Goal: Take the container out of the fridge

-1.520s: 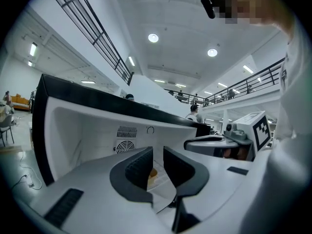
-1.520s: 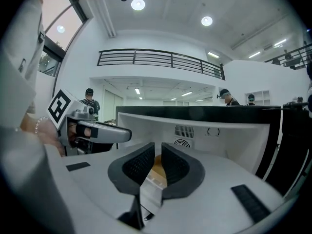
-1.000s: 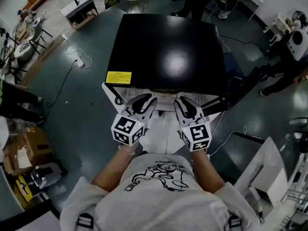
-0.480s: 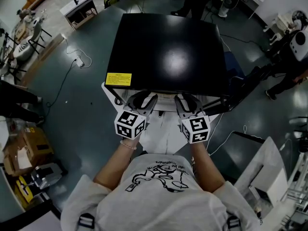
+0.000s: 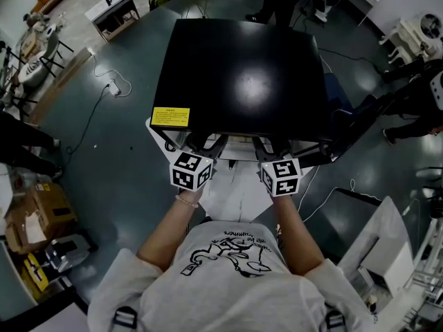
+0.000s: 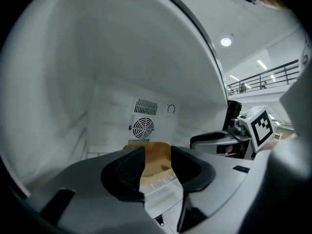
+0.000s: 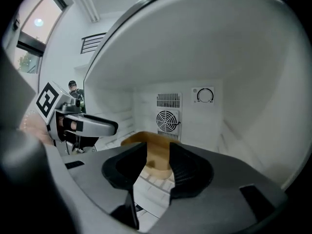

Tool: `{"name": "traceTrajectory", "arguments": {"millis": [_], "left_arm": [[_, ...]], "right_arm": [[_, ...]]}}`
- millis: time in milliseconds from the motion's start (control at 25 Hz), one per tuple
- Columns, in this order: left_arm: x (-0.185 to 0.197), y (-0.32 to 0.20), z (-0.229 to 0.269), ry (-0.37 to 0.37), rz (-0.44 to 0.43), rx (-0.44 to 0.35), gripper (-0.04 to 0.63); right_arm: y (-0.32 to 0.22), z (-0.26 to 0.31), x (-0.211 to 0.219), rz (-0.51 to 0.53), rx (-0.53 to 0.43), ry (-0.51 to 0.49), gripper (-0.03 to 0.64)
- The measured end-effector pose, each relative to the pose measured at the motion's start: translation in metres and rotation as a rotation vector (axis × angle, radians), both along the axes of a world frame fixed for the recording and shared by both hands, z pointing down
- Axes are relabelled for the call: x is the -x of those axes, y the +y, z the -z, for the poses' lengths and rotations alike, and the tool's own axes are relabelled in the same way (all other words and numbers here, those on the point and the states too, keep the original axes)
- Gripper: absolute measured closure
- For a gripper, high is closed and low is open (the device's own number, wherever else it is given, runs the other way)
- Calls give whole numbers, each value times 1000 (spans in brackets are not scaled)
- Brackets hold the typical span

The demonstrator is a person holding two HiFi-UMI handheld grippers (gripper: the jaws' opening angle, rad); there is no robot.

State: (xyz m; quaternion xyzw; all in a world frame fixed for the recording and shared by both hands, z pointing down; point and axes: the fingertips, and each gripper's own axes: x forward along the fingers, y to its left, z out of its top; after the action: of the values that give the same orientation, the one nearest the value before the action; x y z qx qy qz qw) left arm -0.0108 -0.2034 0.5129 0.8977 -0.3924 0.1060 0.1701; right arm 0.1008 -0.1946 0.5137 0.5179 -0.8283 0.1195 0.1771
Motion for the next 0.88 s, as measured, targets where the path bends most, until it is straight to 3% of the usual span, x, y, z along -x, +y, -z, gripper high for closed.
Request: {"name": "traceTrajectory", "arguments": {"millis": [880], "left_arm": [[6,-35,-50,-5,77,145,324]], "right_arm": [[-34,-49,-11,-57,116,-46,391]]}}
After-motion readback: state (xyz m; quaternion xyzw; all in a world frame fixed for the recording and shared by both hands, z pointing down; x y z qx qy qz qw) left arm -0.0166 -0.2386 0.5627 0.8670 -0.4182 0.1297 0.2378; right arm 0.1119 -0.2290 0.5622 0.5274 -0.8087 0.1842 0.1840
